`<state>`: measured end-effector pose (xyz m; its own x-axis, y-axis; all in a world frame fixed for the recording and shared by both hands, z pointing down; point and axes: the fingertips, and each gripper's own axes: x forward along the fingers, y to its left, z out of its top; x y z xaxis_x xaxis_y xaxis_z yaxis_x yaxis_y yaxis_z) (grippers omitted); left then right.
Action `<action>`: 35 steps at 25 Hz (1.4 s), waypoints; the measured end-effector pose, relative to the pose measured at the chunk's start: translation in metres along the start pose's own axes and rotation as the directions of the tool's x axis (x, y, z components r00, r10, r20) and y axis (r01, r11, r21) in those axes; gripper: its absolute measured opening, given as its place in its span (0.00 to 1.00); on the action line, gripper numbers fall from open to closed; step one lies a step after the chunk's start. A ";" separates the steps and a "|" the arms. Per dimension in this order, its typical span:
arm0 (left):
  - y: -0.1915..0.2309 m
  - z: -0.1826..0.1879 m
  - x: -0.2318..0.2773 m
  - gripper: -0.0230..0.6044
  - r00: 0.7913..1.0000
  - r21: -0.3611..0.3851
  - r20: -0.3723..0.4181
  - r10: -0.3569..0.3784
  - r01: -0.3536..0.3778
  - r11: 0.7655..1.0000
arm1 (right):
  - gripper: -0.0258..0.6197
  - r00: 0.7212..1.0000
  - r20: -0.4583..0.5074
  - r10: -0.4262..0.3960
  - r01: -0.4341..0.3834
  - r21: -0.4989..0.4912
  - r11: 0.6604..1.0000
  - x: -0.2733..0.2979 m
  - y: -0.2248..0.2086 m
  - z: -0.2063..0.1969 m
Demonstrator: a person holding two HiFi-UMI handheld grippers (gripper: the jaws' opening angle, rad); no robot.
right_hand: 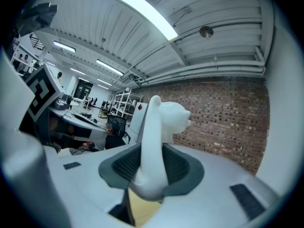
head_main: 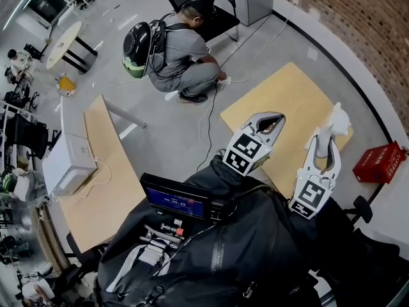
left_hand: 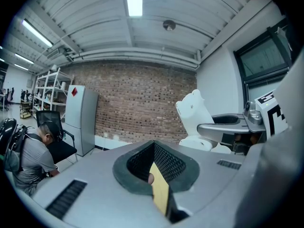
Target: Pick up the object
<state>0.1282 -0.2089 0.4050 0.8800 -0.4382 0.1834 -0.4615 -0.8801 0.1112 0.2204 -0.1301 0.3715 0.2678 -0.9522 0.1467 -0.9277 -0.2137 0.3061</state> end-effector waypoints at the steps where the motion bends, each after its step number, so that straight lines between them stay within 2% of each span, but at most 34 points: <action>1: -0.001 0.000 -0.001 0.04 1.000 0.000 0.000 0.000 0.000 1.000 | 0.27 1.000 0.000 0.000 0.000 0.000 1.000 -0.001 0.000 0.000; 35: 0.002 -0.002 0.004 0.04 1.000 0.006 -0.014 0.004 -0.004 1.000 | 0.27 1.000 -0.013 0.009 -0.009 0.011 1.000 0.005 0.000 -0.008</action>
<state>0.1303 -0.2117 0.4084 0.8766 -0.4388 0.1974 -0.4639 -0.8797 0.1044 0.2240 -0.1336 0.3797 0.2631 -0.9511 0.1617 -0.9327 -0.2078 0.2948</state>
